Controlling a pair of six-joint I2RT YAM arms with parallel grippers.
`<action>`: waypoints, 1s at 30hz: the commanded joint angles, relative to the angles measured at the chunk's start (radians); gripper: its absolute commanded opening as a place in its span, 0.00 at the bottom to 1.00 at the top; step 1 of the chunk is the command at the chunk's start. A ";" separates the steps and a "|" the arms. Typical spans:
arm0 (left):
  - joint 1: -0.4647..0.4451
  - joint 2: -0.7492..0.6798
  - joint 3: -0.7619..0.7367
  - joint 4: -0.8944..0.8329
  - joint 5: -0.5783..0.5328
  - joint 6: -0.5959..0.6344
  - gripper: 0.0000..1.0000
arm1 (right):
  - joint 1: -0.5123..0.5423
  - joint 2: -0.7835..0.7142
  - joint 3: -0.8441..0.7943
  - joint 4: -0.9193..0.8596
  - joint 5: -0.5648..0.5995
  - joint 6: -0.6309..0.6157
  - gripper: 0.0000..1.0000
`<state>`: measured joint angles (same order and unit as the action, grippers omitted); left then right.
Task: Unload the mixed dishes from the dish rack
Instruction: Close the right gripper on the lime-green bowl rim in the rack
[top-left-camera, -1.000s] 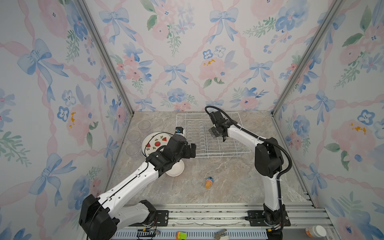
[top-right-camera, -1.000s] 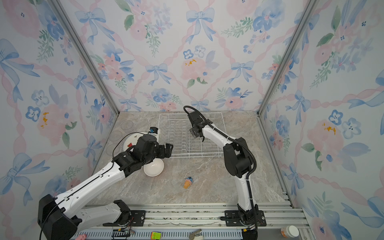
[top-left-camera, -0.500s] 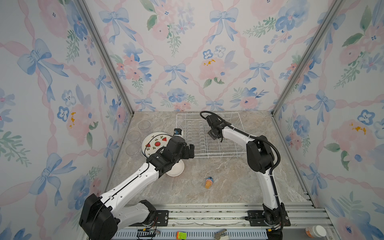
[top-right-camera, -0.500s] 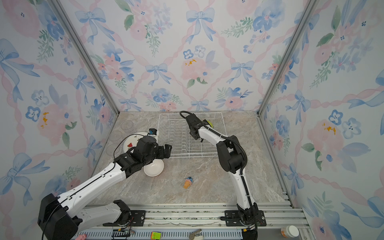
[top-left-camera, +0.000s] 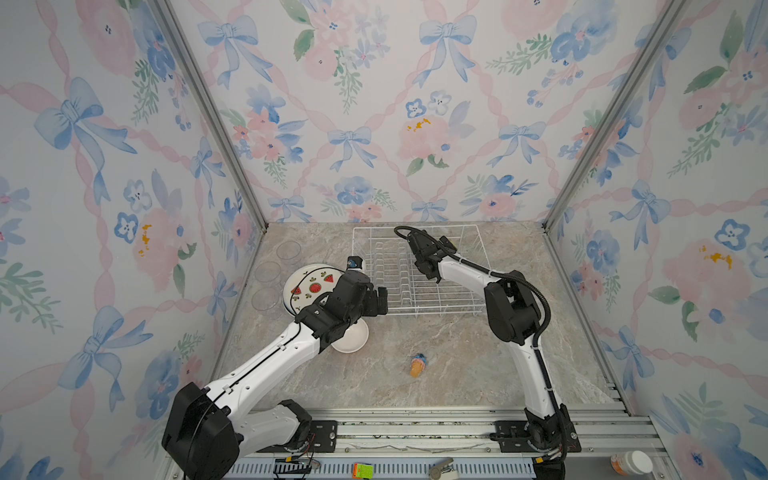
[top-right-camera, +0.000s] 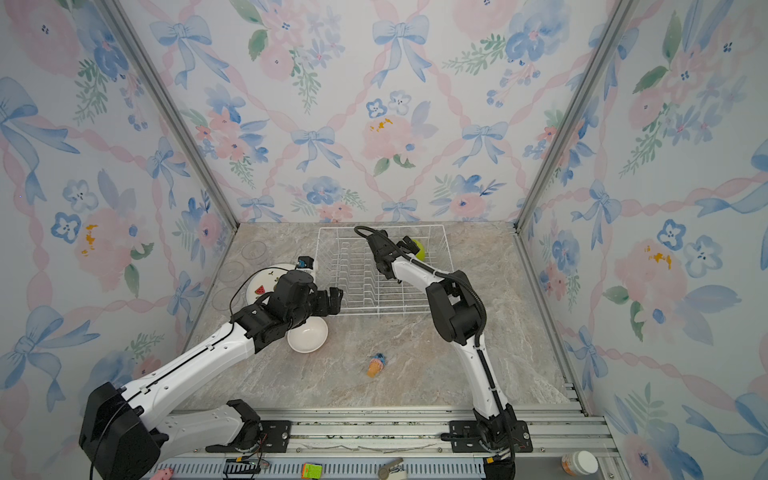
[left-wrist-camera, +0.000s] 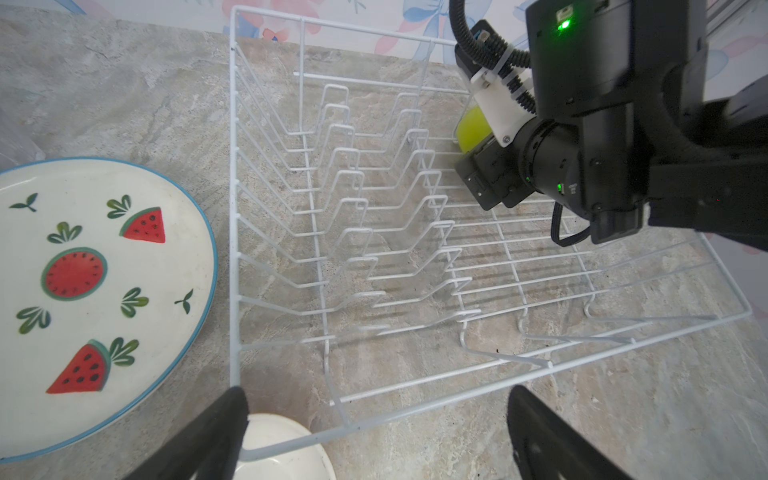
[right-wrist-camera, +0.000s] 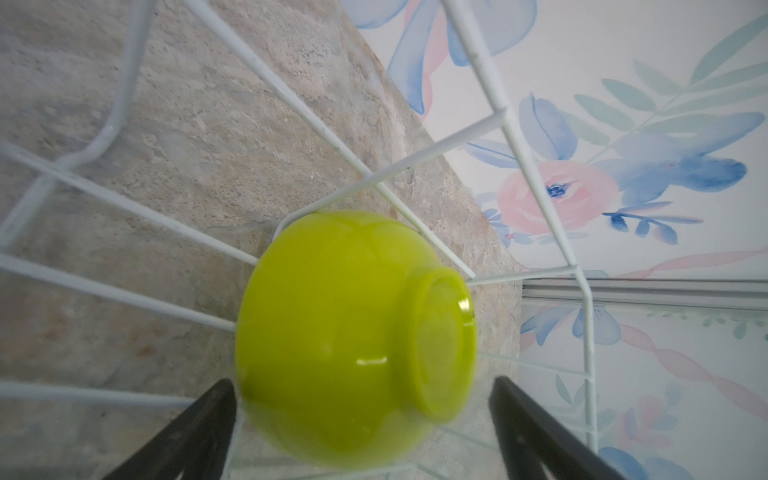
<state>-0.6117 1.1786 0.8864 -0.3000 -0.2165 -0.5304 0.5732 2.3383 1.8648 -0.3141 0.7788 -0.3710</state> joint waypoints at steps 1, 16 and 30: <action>0.012 0.020 -0.006 0.016 0.015 0.010 0.98 | 0.002 0.007 -0.014 0.074 0.054 -0.019 0.97; 0.033 0.050 -0.001 0.021 0.040 0.006 0.98 | -0.045 -0.018 -0.021 -0.052 -0.118 0.063 0.97; 0.042 0.078 0.015 0.024 0.065 -0.002 0.98 | -0.095 -0.012 -0.045 -0.024 -0.044 0.062 0.97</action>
<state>-0.5781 1.2446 0.8864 -0.2848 -0.1593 -0.5312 0.4934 2.3226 1.8282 -0.3073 0.7040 -0.3111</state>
